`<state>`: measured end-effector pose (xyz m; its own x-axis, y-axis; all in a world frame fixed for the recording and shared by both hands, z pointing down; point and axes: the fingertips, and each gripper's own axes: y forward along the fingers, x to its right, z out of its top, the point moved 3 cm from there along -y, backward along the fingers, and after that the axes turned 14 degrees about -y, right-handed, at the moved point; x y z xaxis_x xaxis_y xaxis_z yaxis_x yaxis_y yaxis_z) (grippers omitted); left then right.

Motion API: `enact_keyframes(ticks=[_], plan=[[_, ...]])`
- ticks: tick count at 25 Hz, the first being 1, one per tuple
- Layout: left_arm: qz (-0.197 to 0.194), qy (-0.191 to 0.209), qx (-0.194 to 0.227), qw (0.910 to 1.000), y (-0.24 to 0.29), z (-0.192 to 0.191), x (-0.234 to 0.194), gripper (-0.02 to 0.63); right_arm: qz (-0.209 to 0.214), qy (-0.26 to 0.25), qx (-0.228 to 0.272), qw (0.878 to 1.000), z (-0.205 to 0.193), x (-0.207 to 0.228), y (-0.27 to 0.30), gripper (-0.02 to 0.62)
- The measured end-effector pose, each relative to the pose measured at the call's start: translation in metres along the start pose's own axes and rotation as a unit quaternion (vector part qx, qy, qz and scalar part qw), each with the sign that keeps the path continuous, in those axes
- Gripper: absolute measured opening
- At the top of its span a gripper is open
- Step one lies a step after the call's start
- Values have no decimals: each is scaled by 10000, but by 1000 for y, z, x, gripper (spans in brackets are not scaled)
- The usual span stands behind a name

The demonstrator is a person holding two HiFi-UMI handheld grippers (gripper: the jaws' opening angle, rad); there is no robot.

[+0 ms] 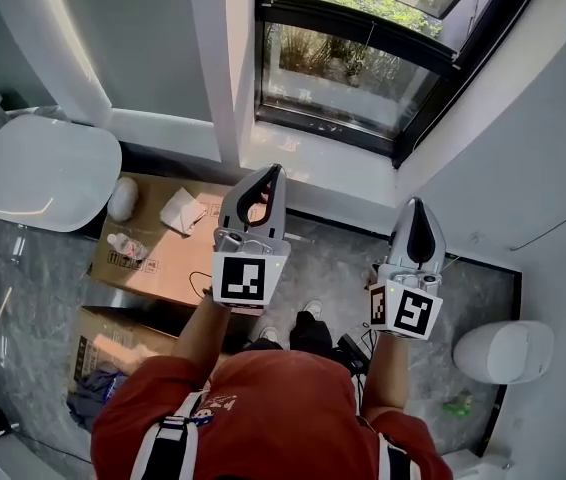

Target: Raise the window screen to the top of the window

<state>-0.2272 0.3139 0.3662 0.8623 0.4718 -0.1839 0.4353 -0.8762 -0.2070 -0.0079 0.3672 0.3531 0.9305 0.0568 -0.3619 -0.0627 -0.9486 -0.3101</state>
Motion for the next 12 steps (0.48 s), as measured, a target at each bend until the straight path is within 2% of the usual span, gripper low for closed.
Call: enact_keyframes(ticks=[8,12], plan=[[140,72,192,9997,38,-14,-4,5,52,142,111,9998,-30,15,36,9],[261,91,104,9996,73,-18,-4,5,44,179,116,9998,-48,36,63,9]])
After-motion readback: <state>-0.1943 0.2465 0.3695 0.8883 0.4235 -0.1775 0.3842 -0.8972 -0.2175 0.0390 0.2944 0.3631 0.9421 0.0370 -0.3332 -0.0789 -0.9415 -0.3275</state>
